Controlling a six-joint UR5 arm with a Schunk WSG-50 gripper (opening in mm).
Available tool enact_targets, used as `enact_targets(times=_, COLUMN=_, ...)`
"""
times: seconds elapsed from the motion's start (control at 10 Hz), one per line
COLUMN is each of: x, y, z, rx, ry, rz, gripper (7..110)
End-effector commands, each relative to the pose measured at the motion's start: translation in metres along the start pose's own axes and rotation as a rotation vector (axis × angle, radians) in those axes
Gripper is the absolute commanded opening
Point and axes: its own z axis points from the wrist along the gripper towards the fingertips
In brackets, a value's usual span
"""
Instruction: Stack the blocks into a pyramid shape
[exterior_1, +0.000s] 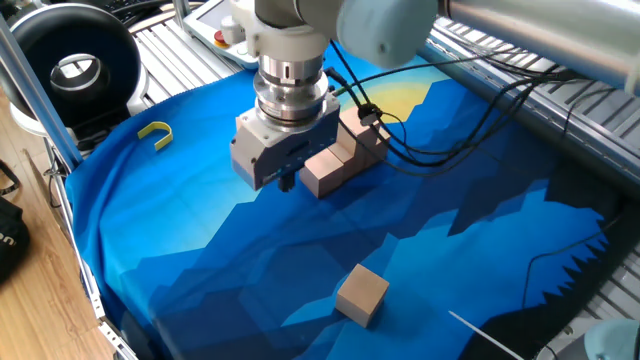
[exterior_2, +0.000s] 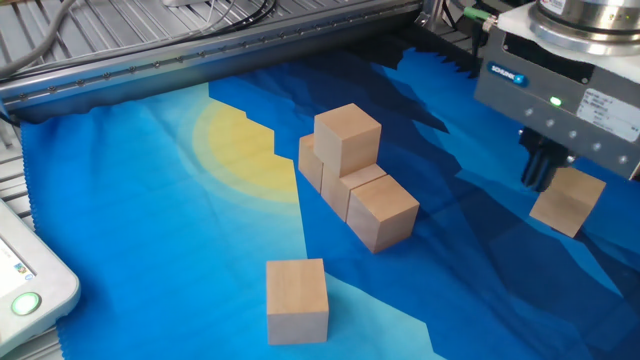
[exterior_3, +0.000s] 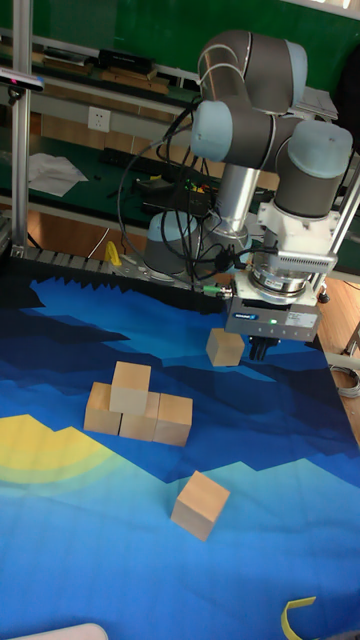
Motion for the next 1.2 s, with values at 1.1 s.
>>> enact_targets(times=1.1, x=0.059, y=-0.037, z=-0.001, rx=0.034, ry=0.017, rz=0.021, gripper=7)
